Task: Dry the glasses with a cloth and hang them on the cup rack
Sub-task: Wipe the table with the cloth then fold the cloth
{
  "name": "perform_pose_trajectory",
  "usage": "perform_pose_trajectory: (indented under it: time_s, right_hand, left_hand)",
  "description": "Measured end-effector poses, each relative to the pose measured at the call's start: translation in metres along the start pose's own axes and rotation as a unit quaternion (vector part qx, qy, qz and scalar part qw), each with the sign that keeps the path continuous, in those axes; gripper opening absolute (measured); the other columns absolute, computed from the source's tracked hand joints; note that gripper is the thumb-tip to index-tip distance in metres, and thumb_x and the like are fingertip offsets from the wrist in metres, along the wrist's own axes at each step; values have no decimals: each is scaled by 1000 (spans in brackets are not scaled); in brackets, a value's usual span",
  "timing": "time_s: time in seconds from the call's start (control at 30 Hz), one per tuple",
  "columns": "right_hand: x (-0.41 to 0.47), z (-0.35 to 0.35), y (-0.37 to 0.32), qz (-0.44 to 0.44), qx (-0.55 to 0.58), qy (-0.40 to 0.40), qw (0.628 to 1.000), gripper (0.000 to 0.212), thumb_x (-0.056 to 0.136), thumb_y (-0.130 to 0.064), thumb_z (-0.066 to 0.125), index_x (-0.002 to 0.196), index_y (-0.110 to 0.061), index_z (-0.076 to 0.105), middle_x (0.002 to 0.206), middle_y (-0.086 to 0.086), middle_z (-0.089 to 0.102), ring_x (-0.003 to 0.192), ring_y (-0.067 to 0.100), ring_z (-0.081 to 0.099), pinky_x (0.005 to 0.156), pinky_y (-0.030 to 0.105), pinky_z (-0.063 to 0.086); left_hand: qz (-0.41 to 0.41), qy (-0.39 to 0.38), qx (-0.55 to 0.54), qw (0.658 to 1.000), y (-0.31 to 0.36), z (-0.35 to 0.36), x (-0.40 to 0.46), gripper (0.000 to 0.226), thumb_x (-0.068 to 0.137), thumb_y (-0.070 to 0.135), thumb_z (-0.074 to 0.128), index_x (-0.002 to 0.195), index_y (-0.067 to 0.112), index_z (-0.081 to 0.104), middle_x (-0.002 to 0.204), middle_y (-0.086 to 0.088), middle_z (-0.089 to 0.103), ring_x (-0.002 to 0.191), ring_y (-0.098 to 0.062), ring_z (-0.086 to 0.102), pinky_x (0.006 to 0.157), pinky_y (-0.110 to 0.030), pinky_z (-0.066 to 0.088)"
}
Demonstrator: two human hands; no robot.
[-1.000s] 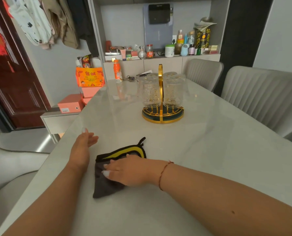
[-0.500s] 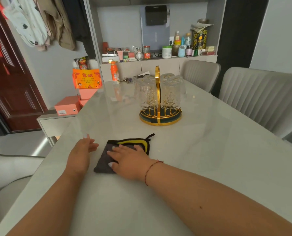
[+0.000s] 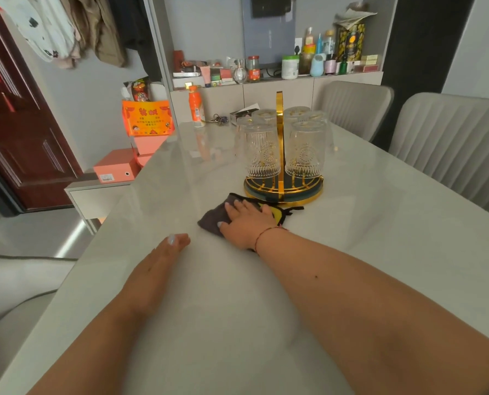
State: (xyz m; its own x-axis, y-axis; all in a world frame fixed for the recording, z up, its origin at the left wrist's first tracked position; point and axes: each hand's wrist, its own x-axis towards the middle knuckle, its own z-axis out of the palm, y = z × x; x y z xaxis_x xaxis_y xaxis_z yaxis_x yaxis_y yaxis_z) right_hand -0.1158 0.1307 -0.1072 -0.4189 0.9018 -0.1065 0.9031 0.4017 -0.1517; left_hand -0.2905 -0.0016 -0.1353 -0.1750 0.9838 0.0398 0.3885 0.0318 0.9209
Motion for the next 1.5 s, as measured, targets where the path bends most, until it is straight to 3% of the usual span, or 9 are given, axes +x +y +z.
perform_pose_trajectory:
  time_s: [0.17,0.43,0.67,0.9,1.03,1.17,1.27,1.37,1.5]
  right_hand:
    - [-13,2,14,5,-8,20,1000,62,98,-50,19,153,-23,9,162,-3,5,148,16,2,116,46,3]
    - [-69,-7,101,-8,-30,24,999,58,99,-49,23,152,-29,13,161,-10,8,147,10,6,116,39,6]
    - [-87,-19,180,138,-31,25,990,59,98,-50,20,152,-28,12,161,-8,7,148,11,7,118,43,9]
    - [-119,-8,163,180,-23,10,983,63,98,-50,15,153,-21,3,162,-2,-3,148,16,-2,118,46,3]
    - [-138,1,108,85,-31,10,996,64,97,-51,16,153,-23,3,162,-3,-2,148,16,-2,118,48,4]
    - [-171,17,33,-85,-35,-2,996,64,97,-52,19,153,-25,4,162,-3,-2,148,15,-4,118,48,0]
    - [-204,26,13,-177,-41,-4,983,63,98,-51,22,153,-26,4,162,-5,-1,148,13,-5,117,46,-2]
    - [-234,26,35,-204,-30,-4,979,62,97,-52,25,152,-31,4,161,-8,0,147,8,-7,116,43,-8]
    - [-258,20,82,-147,-39,-8,988,62,96,-54,25,151,-37,2,161,-14,-2,146,4,-10,115,47,-16]
  left_hand:
    - [5,15,8,1000,3,1,-3,88,62,100,22,121,46,59,122,32,63,125,8,48,109,-31,32]
    - [13,42,23,999,7,4,-8,90,61,100,20,116,42,63,118,26,67,120,8,49,102,-28,32]
    - [16,71,32,997,10,7,-7,83,71,90,20,114,34,64,115,19,69,118,-4,54,99,-28,33]
    - [17,71,36,997,12,8,-3,88,68,89,25,119,28,62,117,14,69,122,-10,53,106,-32,32]
    - [12,66,33,997,14,10,-5,86,71,86,28,123,25,60,120,11,67,123,-11,50,107,-31,29]
    - [-25,57,16,998,21,16,-1,57,97,64,27,117,22,59,133,3,61,127,-15,47,106,-29,26]
    - [-59,36,1,998,29,20,1,66,97,63,21,127,15,56,143,-3,52,127,-18,45,107,-30,25]
    - [-46,37,37,998,22,21,-3,69,96,64,22,130,14,56,147,-3,48,136,-23,41,115,-35,21]
    - [-28,54,74,995,16,19,-5,64,93,68,23,123,23,57,142,-1,54,133,-21,44,109,-32,25]
